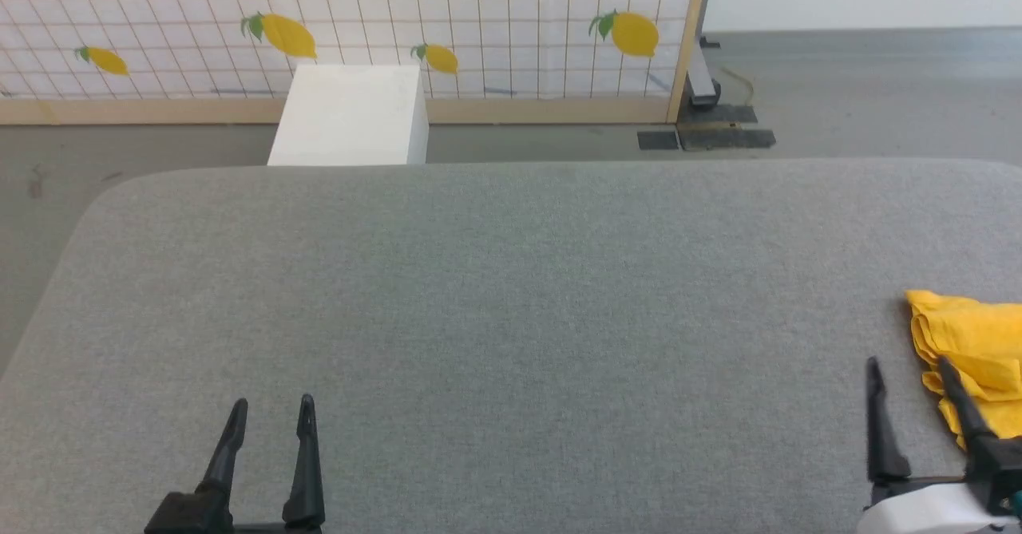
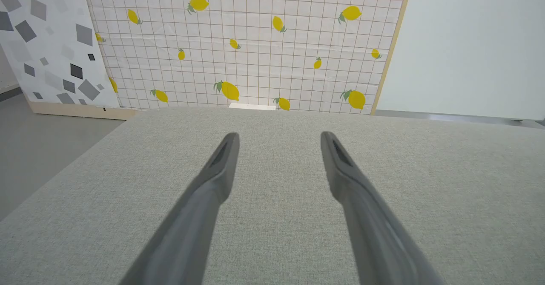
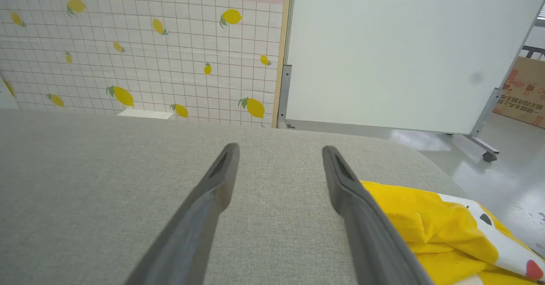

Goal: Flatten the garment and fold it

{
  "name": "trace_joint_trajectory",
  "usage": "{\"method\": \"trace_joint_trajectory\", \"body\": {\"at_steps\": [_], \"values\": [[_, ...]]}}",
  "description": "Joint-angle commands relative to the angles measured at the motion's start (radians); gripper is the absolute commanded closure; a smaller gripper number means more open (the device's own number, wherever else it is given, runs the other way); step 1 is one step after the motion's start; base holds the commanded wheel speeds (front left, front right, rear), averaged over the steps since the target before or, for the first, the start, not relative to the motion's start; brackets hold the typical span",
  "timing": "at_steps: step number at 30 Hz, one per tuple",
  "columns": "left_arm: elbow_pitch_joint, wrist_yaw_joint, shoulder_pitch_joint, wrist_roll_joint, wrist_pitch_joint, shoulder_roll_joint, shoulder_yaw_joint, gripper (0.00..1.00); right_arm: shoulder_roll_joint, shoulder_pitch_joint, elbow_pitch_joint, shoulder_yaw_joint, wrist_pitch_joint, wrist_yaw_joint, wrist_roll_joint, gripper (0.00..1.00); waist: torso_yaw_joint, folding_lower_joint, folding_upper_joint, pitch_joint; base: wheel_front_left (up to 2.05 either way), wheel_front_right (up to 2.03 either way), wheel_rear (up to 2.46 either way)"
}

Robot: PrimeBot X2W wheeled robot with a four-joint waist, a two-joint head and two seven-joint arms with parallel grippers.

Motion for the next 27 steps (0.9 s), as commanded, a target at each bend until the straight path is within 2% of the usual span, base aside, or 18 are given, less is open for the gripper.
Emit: {"method": "trace_joint_trajectory", "body": {"at_steps": [1,8,27], "values": [[0.001,-0.008,0.014,0.011,-0.004,-0.006,0.007,0.0,0.001,0.015,0.005,0.009,-0.008,-0.002,0.007,0.0,0.006,0.0001,0.0,-0.013,0.0,0.0,0.0],[0.005,-0.036,0.026,0.033,-0.004,-0.025,0.03,0.0,0.001,0.025,0.034,0.038,-0.012,-0.002,0.019,0.0,0.005,0.0001,0.0,-0.016,0.0,0.0,0.0],[0.012,-0.105,0.002,0.045,-0.004,-0.054,0.045,0.0,0.001,-0.001,0.04,0.024,-0.017,-0.002,0.024,0.0,-0.014,0.0001,0.0,0.017,0.0,0.0,0.0]]}}
